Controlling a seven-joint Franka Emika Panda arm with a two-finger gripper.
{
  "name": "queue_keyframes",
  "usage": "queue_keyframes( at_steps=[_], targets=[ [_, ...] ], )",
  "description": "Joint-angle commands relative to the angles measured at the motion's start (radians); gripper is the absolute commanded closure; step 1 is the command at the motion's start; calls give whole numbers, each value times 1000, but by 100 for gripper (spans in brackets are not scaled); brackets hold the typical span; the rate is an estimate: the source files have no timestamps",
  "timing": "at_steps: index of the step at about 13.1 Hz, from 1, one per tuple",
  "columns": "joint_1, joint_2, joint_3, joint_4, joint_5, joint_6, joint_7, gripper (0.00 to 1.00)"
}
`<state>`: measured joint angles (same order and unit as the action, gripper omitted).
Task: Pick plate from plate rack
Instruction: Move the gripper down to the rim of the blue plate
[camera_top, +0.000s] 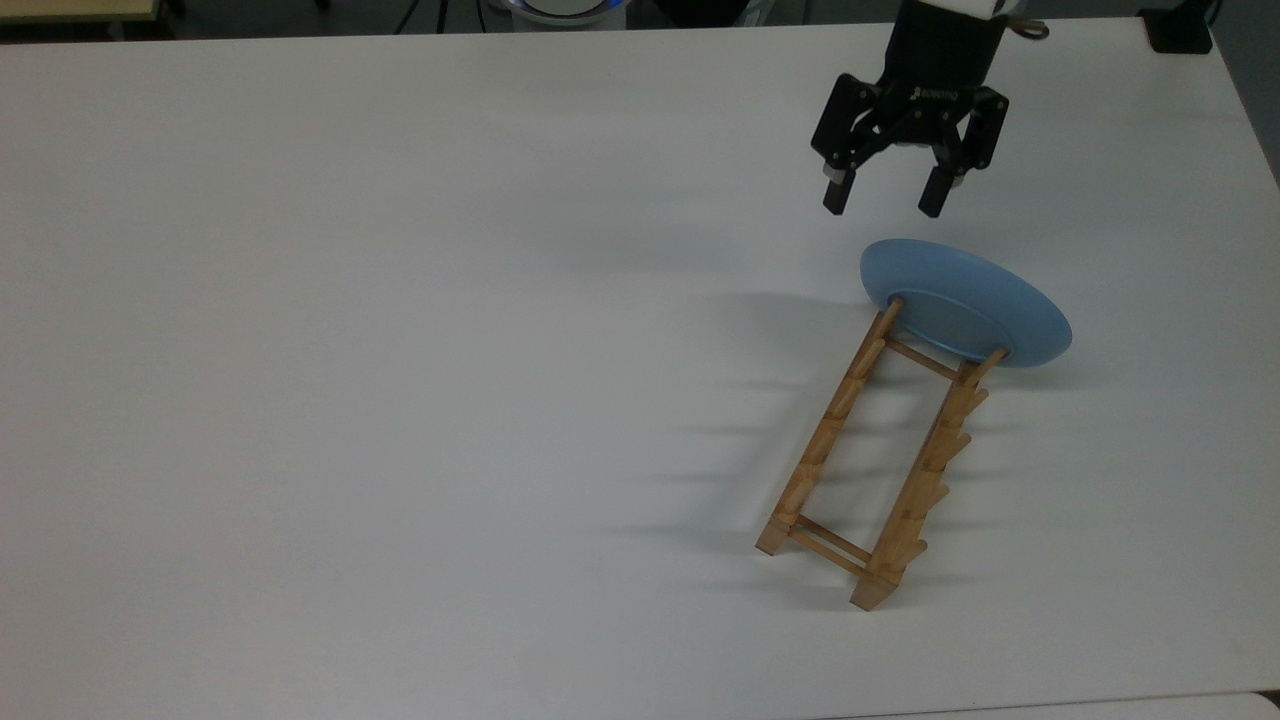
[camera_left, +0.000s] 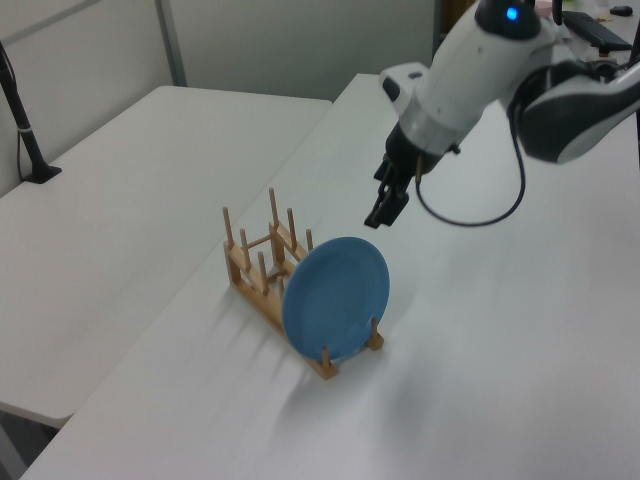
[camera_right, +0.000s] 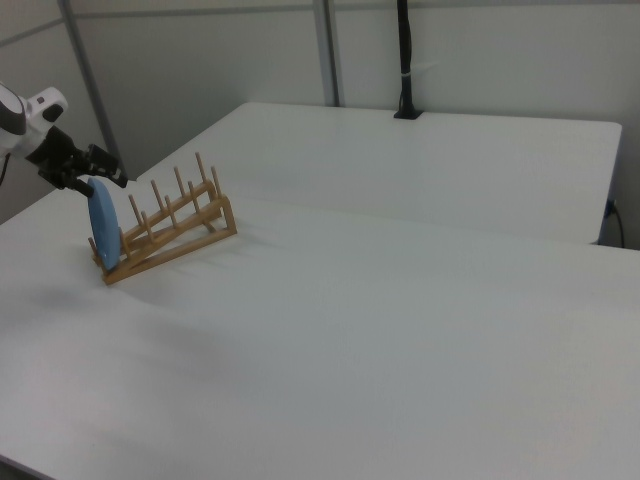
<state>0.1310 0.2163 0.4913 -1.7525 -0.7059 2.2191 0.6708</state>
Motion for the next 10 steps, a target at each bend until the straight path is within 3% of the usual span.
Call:
queue_keyframes(
  at_steps=[1, 3, 6, 9, 10],
  targets=[
    [39, 41, -8, 28, -46, 13, 53, 0],
    [50, 52, -8, 28, -61, 13, 58, 2],
    [55, 100, -8, 37, -157, 14, 139, 20],
    [81, 123, -8, 45, -210, 13, 196, 28],
    [82, 123, -8, 44, -213, 14, 203, 37]
  ],
)
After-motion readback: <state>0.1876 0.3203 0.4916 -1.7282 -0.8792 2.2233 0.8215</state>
